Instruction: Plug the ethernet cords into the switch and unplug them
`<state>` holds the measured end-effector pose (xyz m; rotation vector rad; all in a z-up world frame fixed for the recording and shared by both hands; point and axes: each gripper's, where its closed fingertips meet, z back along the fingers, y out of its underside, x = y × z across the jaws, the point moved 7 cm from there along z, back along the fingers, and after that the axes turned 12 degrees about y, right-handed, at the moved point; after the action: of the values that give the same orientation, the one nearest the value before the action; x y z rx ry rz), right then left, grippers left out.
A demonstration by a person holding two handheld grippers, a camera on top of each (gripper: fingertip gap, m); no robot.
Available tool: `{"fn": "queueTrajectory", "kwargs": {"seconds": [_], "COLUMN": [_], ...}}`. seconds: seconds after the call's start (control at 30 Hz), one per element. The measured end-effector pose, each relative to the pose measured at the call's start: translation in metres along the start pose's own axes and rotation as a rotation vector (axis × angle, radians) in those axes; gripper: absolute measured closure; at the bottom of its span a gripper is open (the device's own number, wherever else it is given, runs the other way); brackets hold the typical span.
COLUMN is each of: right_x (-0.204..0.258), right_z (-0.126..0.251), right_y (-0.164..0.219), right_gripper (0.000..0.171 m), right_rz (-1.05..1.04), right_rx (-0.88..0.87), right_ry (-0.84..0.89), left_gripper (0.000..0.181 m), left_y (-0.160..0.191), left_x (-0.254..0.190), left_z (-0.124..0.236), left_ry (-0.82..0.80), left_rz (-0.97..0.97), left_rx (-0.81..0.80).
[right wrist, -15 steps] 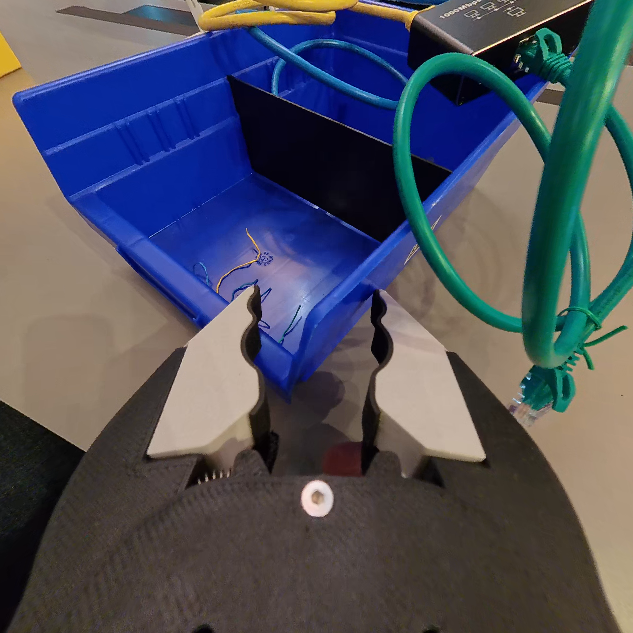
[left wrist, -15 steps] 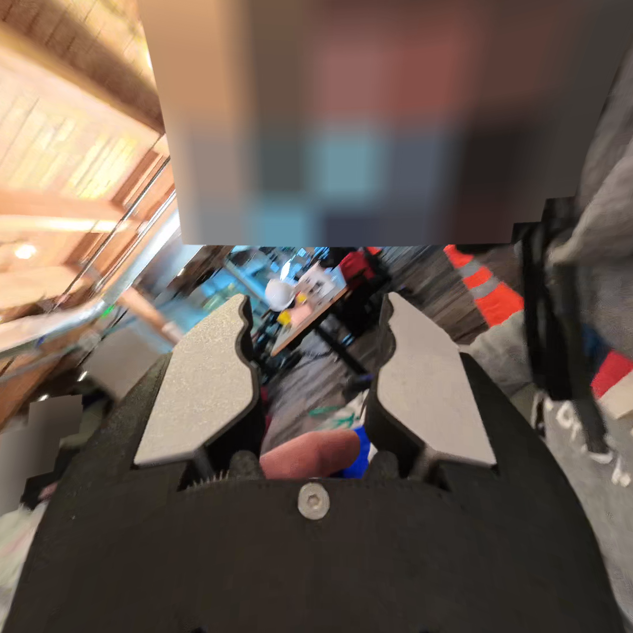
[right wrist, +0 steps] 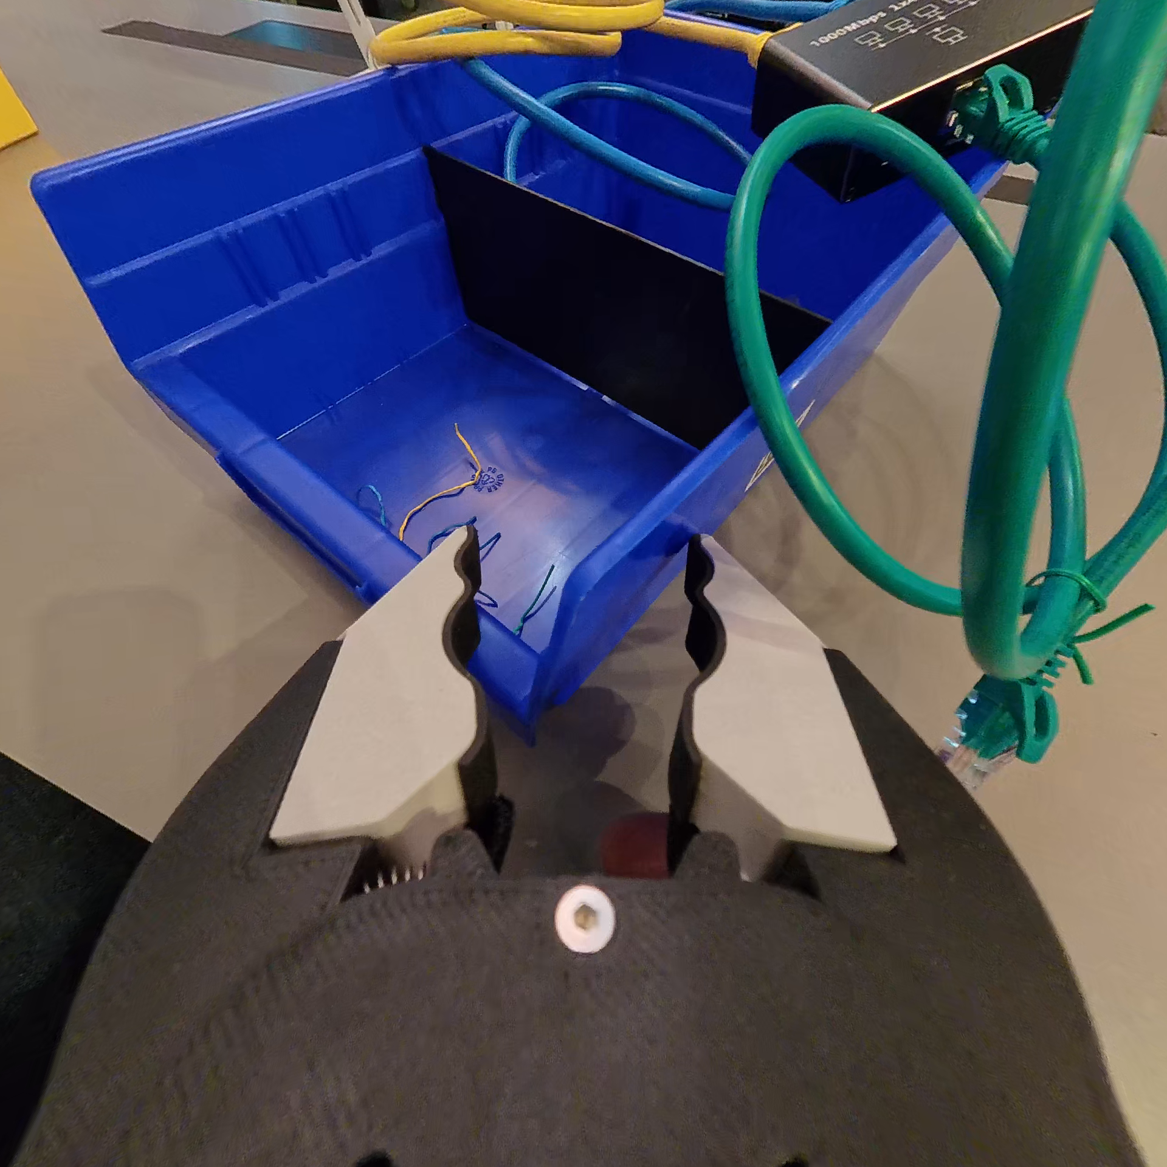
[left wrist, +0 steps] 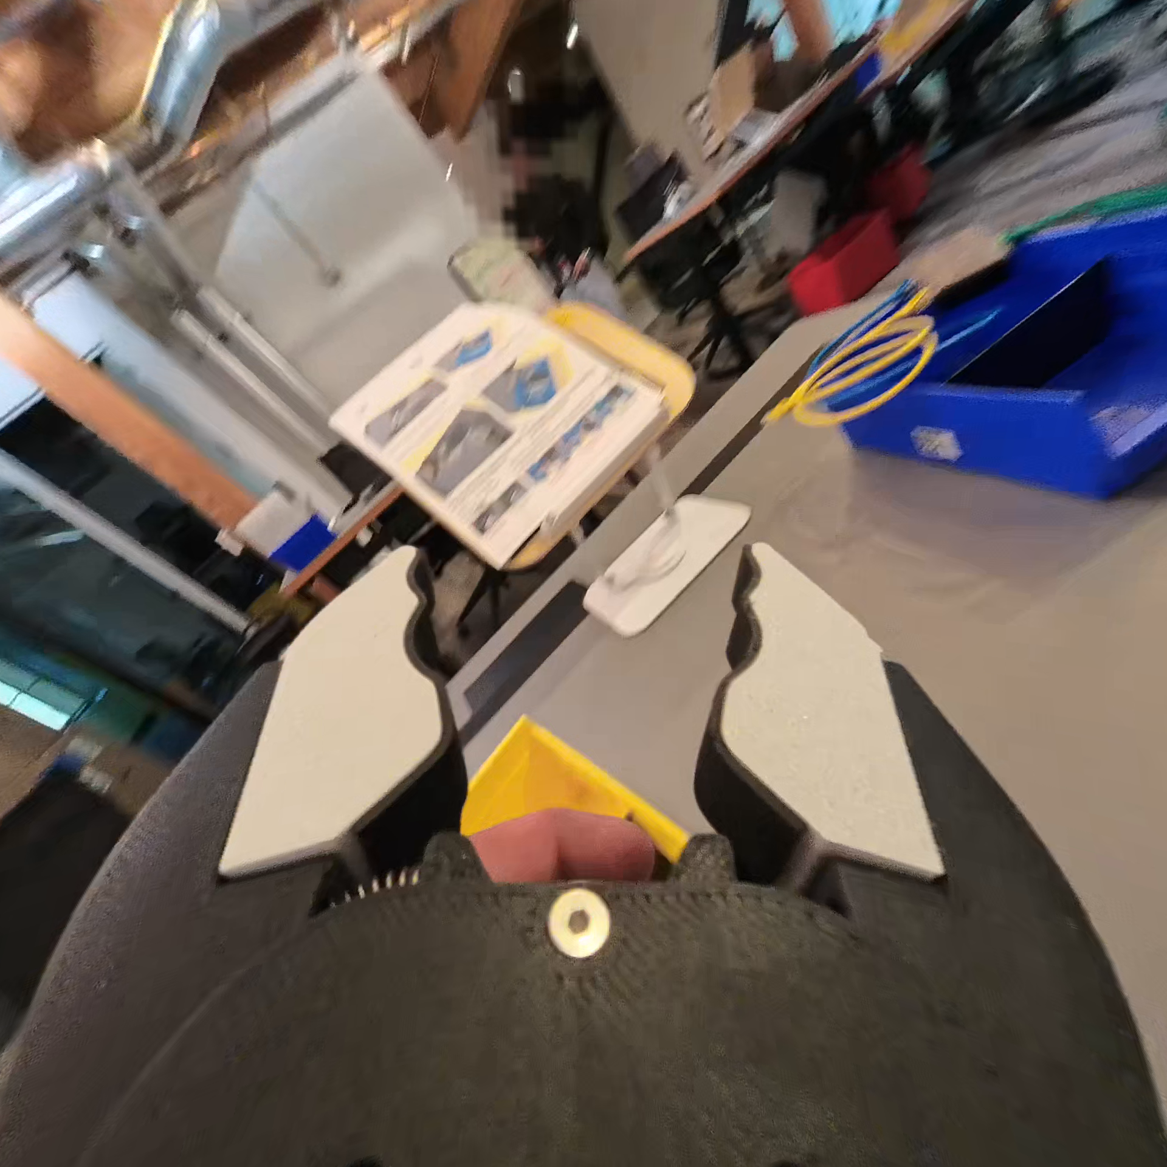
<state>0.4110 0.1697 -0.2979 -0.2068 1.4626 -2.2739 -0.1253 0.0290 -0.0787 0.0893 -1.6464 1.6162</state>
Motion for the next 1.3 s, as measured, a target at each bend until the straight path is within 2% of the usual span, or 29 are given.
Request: {"fn": "queueTrajectory", "kwargs": {"seconds": [0.13,0.27,0.37,0.47,0.8,0.9,1.07,1.3], "right_x": [0.001,0.000,0.001,0.000,0.000,0.000,0.001,0.001], "right_z": [0.000,0.000,0.000,0.000,0.000,0.000,0.000,0.000], "right_y": [0.000,0.001,0.001,0.001,0.002,0.002,0.002,0.002], "right_gripper": [0.107,0.107,0.107,0.107,0.107,0.107,0.107,0.107], "right_rz": [-0.002,-0.008,-0.009,-0.011,-0.018,-0.020,-0.021,-0.025], "right_rx": [-0.004,-0.011,-0.013,-0.016,-0.022,-0.022,-0.023,-0.024], "right_ry": [-0.001,-0.002,-0.003,-0.004,-0.006,-0.008,-0.008,-0.009], "left_gripper": [0.083,0.070,0.061,0.056,0.051,0.050,0.053,0.055], "left_y": [0.048,0.086,0.117,0.143,0.202,0.219,0.239,0.243], "left_x": [0.017,0.038,0.049,0.059,0.080,0.081,0.074,0.074], "left_z": [0.014,0.038,0.057,0.077,0.124,0.131,0.129,0.131], "left_ry": [-0.118,-0.279,-0.330,-0.399,-0.590,-0.613,-0.564,-0.539], "left_rz": [0.100,0.079,0.086,0.112,0.277,0.249,0.335,0.439], "left_rx": [0.130,0.288,0.442,0.529,0.611,0.687,0.709,0.624]}}
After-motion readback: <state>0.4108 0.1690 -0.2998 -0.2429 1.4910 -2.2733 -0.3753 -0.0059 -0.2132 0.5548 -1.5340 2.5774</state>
